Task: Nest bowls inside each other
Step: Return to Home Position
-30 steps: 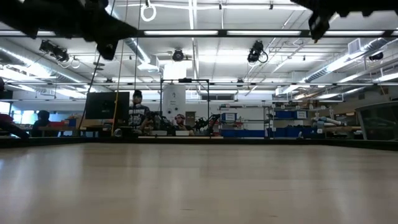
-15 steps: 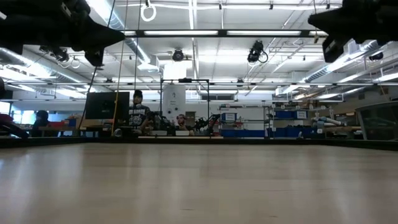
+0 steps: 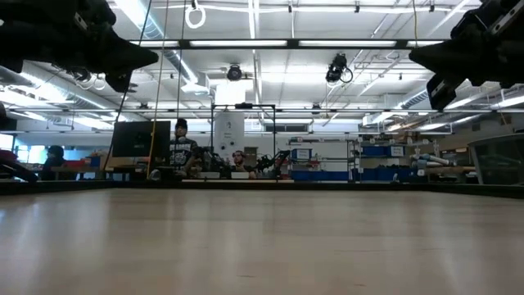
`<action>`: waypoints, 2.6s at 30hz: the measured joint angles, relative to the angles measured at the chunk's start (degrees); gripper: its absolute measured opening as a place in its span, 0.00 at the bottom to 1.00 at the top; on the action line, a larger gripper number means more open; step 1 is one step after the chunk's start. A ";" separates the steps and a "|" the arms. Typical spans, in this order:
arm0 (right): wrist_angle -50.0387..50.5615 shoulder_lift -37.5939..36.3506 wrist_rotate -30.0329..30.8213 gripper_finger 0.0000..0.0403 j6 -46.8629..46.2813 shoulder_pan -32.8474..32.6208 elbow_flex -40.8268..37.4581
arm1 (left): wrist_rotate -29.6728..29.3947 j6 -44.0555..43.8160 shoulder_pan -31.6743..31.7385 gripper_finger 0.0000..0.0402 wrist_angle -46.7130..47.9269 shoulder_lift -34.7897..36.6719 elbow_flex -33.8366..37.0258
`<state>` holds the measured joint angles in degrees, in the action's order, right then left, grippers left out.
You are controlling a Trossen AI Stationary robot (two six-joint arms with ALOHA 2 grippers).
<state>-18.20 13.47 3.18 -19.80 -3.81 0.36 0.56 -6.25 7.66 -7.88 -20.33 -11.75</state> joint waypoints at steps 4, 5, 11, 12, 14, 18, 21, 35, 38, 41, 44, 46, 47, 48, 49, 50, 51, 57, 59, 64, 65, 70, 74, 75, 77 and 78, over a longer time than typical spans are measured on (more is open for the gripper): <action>-0.02 0.00 -1.79 0.00 1.63 2.08 0.00 | 0.00 0.38 0.00 0.02 -1.57 -1.71 0.00; 0.00 -0.02 -1.79 0.00 1.80 2.62 0.00 | 0.00 0.49 0.00 0.02 -2.58 -2.13 0.02; -0.10 -0.04 -5.12 0.00 1.28 6.01 0.00 | 2.94 0.83 0.00 0.02 -7.07 -2.51 0.02; -0.09 -0.04 -5.74 0.00 0.67 6.48 0.00 | 3.68 1.03 0.00 0.02 -5.80 -1.87 0.02; -0.11 -0.04 -6.57 0.00 -0.21 7.17 0.00 | 3.98 1.43 0.00 0.01 -1.87 -0.14 0.02; -0.11 -0.04 -8.48 0.00 -1.62 7.67 0.00 | 3.98 2.07 0.00 0.01 6.76 6.11 0.02; -0.09 -0.02 -9.31 0.00 -1.67 7.65 0.00 | 3.17 2.02 0.00 0.01 11.85 10.99 0.02; 0.67 0.00 -9.22 0.02 -1.67 8.51 0.00 | -3.45 -1.40 -0.28 0.01 -0.71 17.08 11.21; 1.09 0.00 -9.22 0.02 -1.67 8.88 0.00 | -3.87 0.08 -0.25 0.01 0.23 17.02 11.23; 1.16 0.00 -9.24 0.02 -1.67 8.90 0.01 | -4.20 -0.31 -0.13 0.01 1.01 16.95 11.23; 1.16 0.00 -9.24 0.02 -1.67 8.90 0.02 | -4.22 -2.11 -0.13 0.01 0.93 16.99 11.26; 1.16 0.01 -9.24 0.02 -1.67 8.90 0.02 | -4.22 -2.38 -0.13 0.02 0.96 16.99 11.26; 1.16 0.00 -9.24 0.02 -1.67 8.90 0.02 | -4.26 -2.23 -0.13 0.02 0.95 16.99 11.26; 1.16 0.00 -9.24 0.02 -1.67 8.90 0.02 | -4.31 -2.09 -0.13 0.02 0.92 16.99 11.27; 1.16 0.00 -9.25 0.02 -1.67 8.90 0.02 | -4.33 -2.11 -0.13 0.02 0.92 16.99 11.28; 1.16 0.00 -9.24 0.02 -1.67 8.90 0.02 | -4.34 -2.11 -0.13 0.02 0.93 16.99 11.28; 1.16 0.00 -9.25 0.02 -1.67 8.90 0.02 | -4.35 -2.11 -0.13 0.02 0.94 16.99 11.28; 1.16 0.00 -9.27 0.02 -1.67 8.90 0.02 | -4.35 -2.11 -0.13 0.02 0.92 16.99 11.28; 1.16 0.00 -9.27 0.02 -1.67 8.90 0.02 | -4.35 -2.11 -0.13 0.02 0.92 16.99 11.30; 1.14 0.01 -9.27 0.02 -1.67 8.89 0.02 | -4.35 -2.11 -0.13 0.02 0.92 16.99 11.30; 1.14 0.00 -9.29 0.02 -1.67 8.89 0.02 | -4.35 -2.11 -0.13 0.02 0.92 16.99 11.30; 1.14 0.02 -9.29 0.02 -1.67 8.89 0.02 | -4.35 -2.11 -0.13 0.02 0.92 16.99 11.32; 1.14 0.00 -9.29 0.02 -1.67 8.87 0.02 | -4.35 -2.11 -0.13 0.02 0.92 16.99 11.32; 1.14 0.00 -9.29 0.02 -1.67 8.89 0.02 | -4.35 -2.12 -0.13 0.02 0.92 16.99 11.32; 1.14 0.00 -9.29 0.02 -1.67 8.87 0.02 | -4.35 -2.13 -0.13 0.02 0.92 16.99 11.32; 1.14 0.02 -9.29 0.02 -1.67 8.87 0.02 | -4.35 -2.12 -0.13 0.02 0.92 16.99 11.33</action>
<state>-17.06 13.49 -6.11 -21.47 5.06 0.38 -3.79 -8.37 7.53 -6.96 -3.33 -0.42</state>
